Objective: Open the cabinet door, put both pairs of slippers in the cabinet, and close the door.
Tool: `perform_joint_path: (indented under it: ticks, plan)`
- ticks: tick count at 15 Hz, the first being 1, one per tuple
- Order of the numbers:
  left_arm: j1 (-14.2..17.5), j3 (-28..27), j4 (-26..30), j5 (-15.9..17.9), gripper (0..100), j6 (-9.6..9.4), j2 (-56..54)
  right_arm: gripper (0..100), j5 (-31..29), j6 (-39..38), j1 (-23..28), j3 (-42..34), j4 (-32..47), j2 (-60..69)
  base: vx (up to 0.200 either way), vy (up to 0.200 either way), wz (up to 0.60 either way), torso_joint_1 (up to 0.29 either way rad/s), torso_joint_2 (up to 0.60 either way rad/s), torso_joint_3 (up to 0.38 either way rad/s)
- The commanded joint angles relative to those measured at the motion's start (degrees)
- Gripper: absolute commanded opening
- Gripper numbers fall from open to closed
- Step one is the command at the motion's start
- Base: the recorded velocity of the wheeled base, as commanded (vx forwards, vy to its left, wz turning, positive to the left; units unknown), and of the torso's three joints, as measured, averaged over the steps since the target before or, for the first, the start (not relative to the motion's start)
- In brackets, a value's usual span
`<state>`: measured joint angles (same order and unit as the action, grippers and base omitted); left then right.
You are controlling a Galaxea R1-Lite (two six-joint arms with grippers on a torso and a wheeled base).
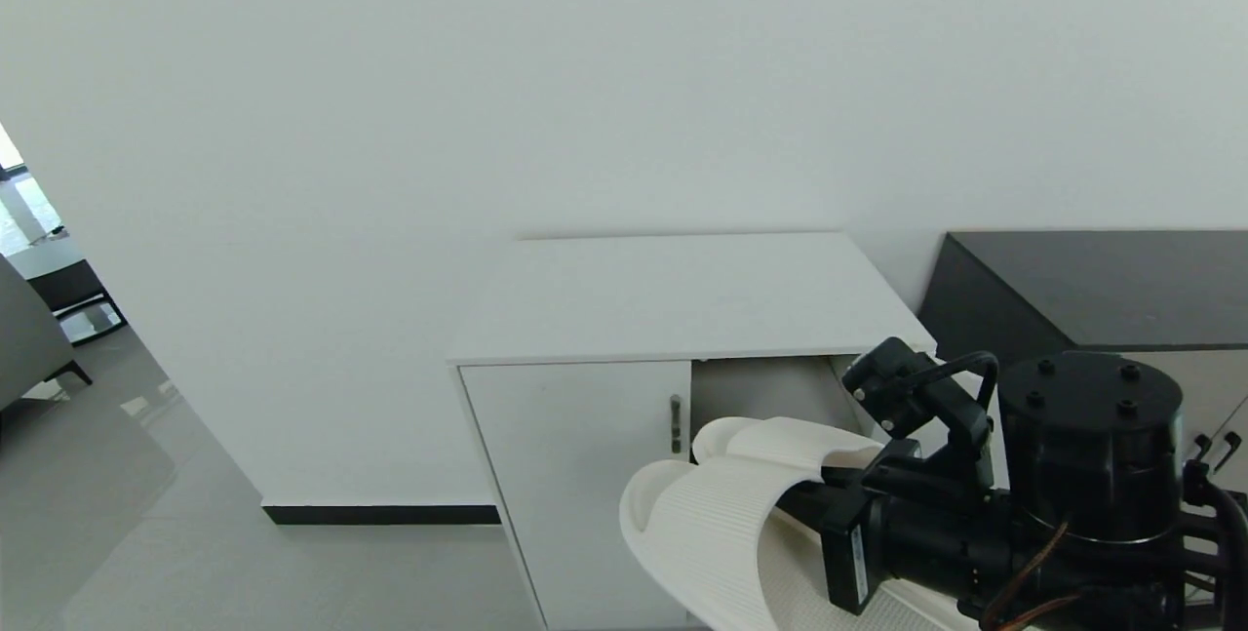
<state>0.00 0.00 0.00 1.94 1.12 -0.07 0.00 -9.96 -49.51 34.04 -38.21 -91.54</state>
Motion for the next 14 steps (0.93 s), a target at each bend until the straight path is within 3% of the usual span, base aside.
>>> perform_joint_path:
  ticks: [1, 6, 10, 14]
  plan:
    - [0.0, 0.0, 0.0, 0.0, 0, 0.02, 0.1, 0, 0.2, 0.0, 0.2, -0.4, 0.0, -0.4, 0.000, -0.200, 0.00, 0.002, 0.01, -0.002]
    - [0.0, 0.0, 0.0, -0.1, 0, 0.02, 0.1, 0, 0.3, 0.3, 0.2, -1.9, -2.8, -0.7, 0.000, -0.200, 0.00, 0.005, 0.00, 0.000]
    - [0.0, 0.0, 0.0, -0.2, 0, 0.11, 0.1, 0, 2.3, 0.4, 0.2, -2.4, -3.1, -0.7, 0.000, 0.000, 0.00, -0.021, 0.04, 0.024]
    - [0.0, 0.0, 0.0, -0.3, 0, 0.11, 0.1, 0, 2.6, 0.5, 0.1, -2.9, -3.2, -0.7, 0.000, 0.000, 0.00, -0.207, 0.46, 0.240]
